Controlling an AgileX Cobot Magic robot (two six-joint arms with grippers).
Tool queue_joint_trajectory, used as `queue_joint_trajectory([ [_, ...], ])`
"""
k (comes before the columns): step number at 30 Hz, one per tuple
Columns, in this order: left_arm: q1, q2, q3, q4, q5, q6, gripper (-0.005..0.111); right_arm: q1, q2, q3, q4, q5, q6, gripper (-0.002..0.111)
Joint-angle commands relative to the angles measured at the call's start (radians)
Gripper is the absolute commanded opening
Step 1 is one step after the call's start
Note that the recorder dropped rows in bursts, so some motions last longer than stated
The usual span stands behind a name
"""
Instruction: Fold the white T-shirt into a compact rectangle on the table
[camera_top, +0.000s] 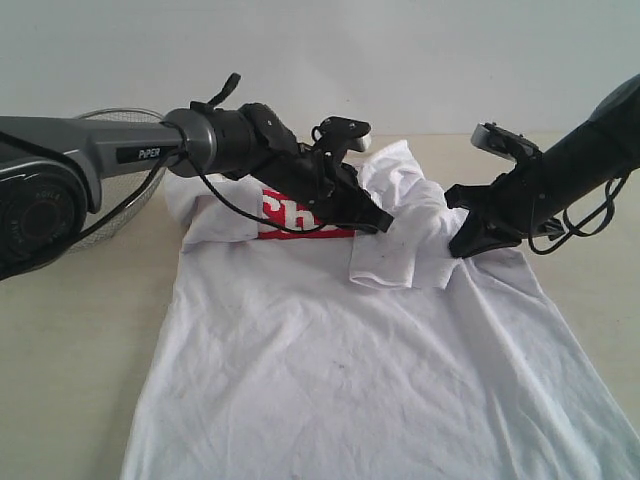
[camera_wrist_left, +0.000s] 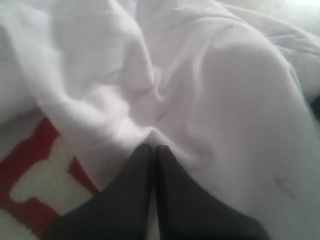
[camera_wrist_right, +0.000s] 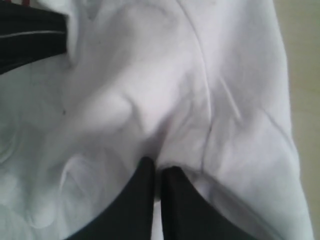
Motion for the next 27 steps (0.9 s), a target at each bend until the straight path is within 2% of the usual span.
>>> queue_joint_trajectory([
  [1,0.004,0.017,0.0,0.016,-0.005,-0.014,0.004,-0.001,-0.007,0.0,-0.088,-0.013,0.061,0.0],
  [8,0.005,0.017,0.0,0.018,-0.016,-0.014,0.004,-0.001,-0.01,0.0,-0.295,-0.046,0.245,0.0],
  [18,0.009,0.017,0.0,0.022,-0.033,-0.014,0.004,-0.001,-0.133,0.0,-0.443,-0.058,0.331,0.0],
  [20,0.012,0.017,0.0,0.022,-0.033,-0.014,0.004,-0.001,-0.146,0.0,-0.441,-0.029,0.296,0.0],
  [23,0.014,0.017,0.0,0.022,-0.032,-0.014,0.004,0.002,-0.143,0.0,-0.314,0.088,0.154,0.0],
  [27,0.015,0.017,0.0,0.022,-0.019,-0.016,0.004,0.023,-0.121,0.0,-0.276,0.066,0.146,0.0],
])
